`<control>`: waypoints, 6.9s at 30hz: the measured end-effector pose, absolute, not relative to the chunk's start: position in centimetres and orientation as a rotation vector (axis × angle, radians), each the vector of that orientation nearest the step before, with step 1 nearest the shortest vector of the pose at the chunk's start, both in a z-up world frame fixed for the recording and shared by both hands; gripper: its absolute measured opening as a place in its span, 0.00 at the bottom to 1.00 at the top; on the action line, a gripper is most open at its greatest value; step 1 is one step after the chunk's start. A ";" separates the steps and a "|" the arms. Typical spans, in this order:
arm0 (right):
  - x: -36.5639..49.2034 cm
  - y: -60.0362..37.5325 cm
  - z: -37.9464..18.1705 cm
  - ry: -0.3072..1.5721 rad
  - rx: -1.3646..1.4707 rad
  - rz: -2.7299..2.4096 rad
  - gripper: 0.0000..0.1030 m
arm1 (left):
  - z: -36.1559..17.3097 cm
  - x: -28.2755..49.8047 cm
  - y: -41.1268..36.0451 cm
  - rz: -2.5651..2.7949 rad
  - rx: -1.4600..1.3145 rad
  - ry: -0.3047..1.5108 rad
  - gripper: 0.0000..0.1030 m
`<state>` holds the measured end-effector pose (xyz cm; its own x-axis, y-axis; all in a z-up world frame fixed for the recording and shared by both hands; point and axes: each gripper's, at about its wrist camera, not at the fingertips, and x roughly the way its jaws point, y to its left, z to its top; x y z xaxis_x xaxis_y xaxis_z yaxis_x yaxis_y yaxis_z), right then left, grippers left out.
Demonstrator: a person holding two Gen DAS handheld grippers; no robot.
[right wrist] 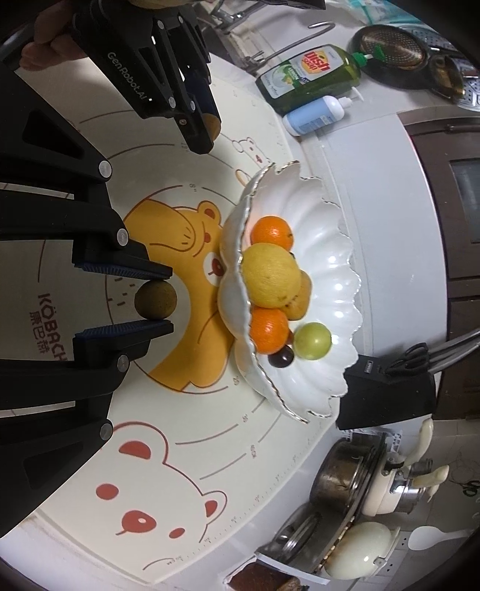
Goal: Organize fruits
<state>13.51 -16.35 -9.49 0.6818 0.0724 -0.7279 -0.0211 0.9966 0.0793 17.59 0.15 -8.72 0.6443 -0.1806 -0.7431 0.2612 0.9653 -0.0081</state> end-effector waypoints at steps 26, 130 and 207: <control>14.3 -18.3 -5.2 0.726 0.066 0.028 0.23 | -4.6 18.4 -1.3 -0.270 0.093 0.762 0.27; 19.1 -20.8 0.0 0.638 0.055 -0.162 0.84 | -0.3 22.3 -1.0 -0.068 0.067 0.695 1.00; -2.8 -17.8 -1.2 0.508 0.053 -0.199 0.86 | -1.9 -0.2 2.4 -0.028 0.055 0.592 1.00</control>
